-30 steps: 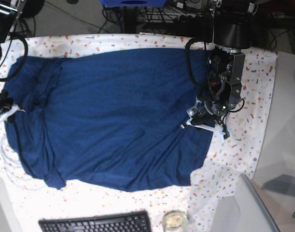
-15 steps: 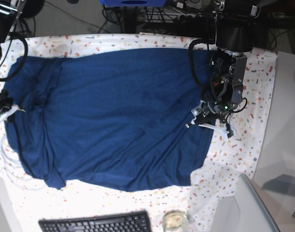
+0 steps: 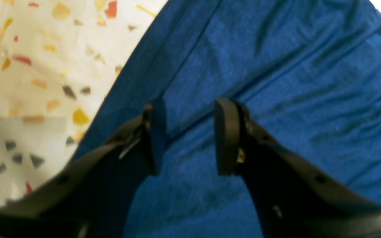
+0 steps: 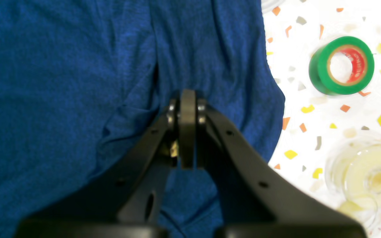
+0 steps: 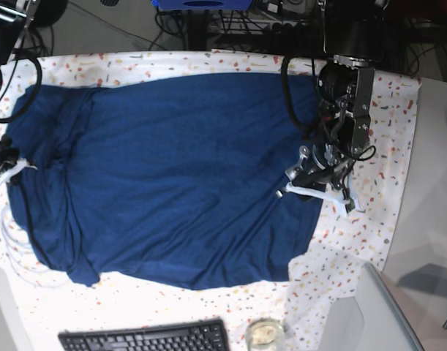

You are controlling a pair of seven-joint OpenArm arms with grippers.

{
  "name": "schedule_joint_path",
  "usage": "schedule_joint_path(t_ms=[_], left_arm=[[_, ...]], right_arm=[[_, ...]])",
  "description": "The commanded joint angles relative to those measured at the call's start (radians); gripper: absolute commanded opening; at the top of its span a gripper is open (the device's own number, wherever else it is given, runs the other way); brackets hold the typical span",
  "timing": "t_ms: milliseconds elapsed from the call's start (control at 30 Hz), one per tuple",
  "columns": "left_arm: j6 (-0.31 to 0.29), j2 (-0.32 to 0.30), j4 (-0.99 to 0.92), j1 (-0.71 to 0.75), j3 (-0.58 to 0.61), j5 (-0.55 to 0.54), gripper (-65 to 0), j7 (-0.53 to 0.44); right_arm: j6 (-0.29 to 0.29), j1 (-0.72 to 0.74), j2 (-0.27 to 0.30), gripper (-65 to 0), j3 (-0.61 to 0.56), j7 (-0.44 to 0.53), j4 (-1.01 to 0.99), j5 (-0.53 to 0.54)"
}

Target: Layout the t-shirt on the table in an organized manner, then fold the t-shirt properly

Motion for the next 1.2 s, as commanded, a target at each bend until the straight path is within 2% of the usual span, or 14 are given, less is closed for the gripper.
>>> schedule_joint_path(t_ms=[0,1167], left_arm=[[-0.006,0.001,0.013,-0.009,-0.001,0.002,-41.8,-0.012],[-0.006,0.009,0.064,0.091,-0.001,0.005,-42.0,-0.015]], right_arm=[[0.001,0.016,0.018,-65.0,0.008,0.021,0.013,0.012],[-0.002,0.013,0.017,-65.0,0.009,0.021,0.011,0.012]])
